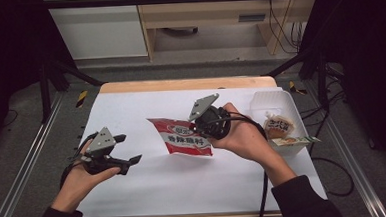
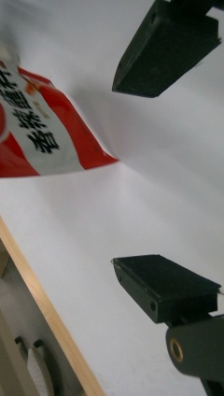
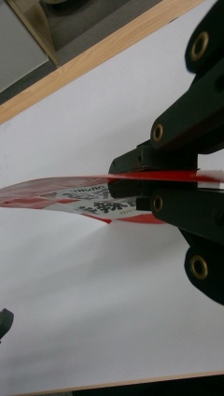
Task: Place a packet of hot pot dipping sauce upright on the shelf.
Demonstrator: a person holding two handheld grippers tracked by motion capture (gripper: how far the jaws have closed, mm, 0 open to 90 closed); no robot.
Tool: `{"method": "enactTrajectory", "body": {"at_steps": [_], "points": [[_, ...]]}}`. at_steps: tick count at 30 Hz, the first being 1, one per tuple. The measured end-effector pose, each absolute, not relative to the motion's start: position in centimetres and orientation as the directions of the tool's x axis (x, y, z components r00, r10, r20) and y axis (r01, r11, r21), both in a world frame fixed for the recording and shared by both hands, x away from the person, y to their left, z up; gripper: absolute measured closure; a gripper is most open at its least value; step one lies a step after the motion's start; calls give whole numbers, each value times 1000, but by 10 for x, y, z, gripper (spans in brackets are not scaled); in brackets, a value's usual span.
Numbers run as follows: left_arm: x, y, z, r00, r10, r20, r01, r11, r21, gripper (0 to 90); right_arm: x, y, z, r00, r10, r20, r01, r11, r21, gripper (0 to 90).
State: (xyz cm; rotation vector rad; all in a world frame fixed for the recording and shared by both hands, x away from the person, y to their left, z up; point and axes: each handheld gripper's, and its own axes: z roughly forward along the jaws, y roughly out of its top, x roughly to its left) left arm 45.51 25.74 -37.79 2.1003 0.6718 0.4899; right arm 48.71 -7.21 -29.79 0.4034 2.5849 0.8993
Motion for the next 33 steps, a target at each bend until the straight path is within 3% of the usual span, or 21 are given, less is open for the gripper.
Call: {"method": "enactTrajectory", "body": {"at_steps": [6,20,33], "points": [[446,271,-403,744,664,73,338,-469,816,99,487,-81,-294,-885,397,-243,152,740,655,897],[435,293,-435,645,763,50,358,-360,862,86,488,-100,-283,-866,428,-259,158,724,671,897],[432,306,-437,585,808,72,343,-327,881,80,489,-115,-263,-841,462,-283,148,698,701,897]]}}
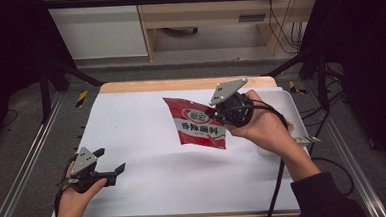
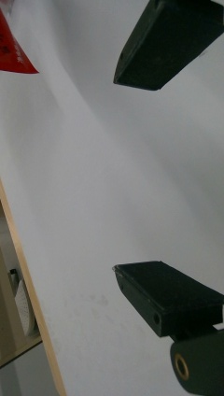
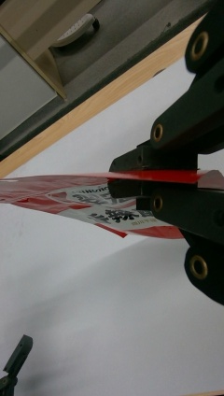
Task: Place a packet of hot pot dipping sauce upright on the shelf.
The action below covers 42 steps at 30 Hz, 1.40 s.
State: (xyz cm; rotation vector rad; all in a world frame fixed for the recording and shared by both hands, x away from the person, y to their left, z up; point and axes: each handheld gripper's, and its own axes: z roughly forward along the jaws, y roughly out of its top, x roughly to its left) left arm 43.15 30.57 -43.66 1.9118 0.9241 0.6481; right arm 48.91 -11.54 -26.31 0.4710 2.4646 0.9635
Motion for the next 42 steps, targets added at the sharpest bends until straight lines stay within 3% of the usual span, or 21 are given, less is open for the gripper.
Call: {"method": "enactTrajectory", "body": {"at_steps": [26,42], "points": [[432,304,-439,591,803,82,347,-344,872,80,500,-151,-215,-757,562,-334,154,650,744,899],[430,311,-439,562,825,67,352,-311,883,80,517,-174,-214,-727,599,-336,163,626,763,899]]}}
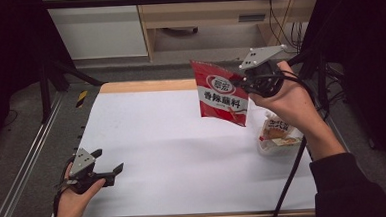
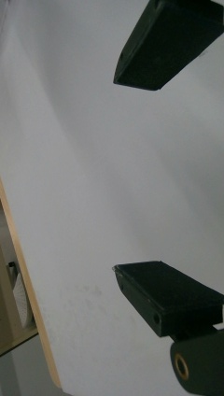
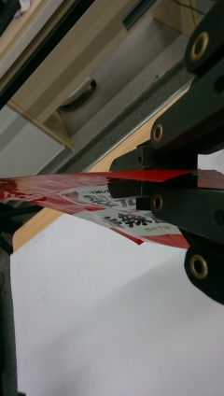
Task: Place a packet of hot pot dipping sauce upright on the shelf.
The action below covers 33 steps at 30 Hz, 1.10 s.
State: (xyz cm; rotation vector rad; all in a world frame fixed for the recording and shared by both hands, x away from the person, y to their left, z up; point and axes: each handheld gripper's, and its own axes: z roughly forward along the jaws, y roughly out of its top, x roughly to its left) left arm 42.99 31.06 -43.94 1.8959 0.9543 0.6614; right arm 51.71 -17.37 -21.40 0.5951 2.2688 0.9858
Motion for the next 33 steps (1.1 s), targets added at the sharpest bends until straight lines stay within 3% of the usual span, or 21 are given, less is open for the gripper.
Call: {"method": "enactTrajectory", "body": {"at_steps": [26,33], "points": [[431,314,-441,555,830,58,363,-305,880,81,540,-265,-215,-538,783,-313,242,499,832,899],[432,311,-443,561,826,63,368,-316,875,82,546,-274,-221,-544,801,-252,258,445,858,900]]}}
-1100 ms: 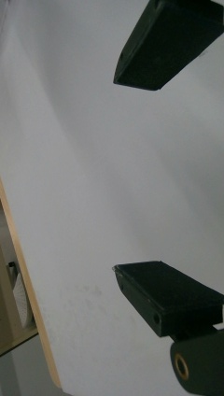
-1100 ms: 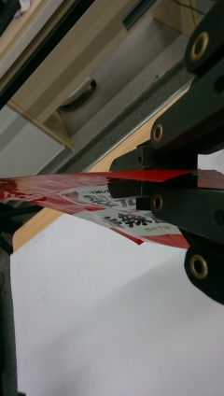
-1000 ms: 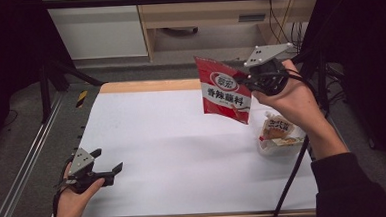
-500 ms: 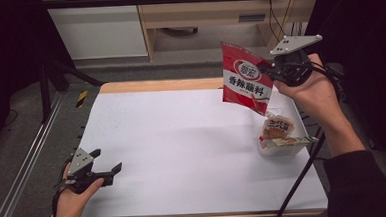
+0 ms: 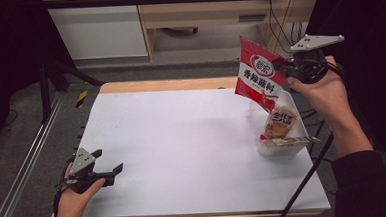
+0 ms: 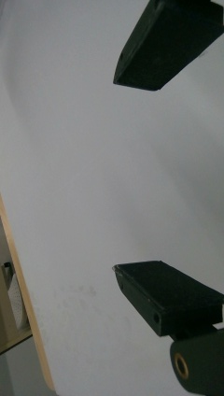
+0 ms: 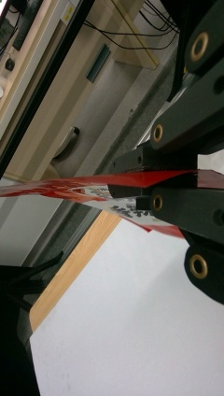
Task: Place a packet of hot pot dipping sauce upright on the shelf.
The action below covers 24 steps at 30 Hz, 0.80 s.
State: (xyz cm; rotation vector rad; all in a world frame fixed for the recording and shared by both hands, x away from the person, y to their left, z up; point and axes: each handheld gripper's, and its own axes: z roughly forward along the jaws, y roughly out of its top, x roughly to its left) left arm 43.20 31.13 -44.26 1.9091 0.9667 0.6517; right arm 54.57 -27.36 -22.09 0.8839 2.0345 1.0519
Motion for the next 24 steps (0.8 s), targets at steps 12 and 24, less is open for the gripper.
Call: {"method": "enactTrajectory", "body": {"at_steps": [12,24], "points": [[432,313,-441,561,826,63,363,-313,878,83,544,-252,-223,-587,772,-245,262,467,845,900],[432,314,-441,563,824,58,363,-311,878,84,562,-232,-228,-597,768,-232,268,463,845,899]]}}
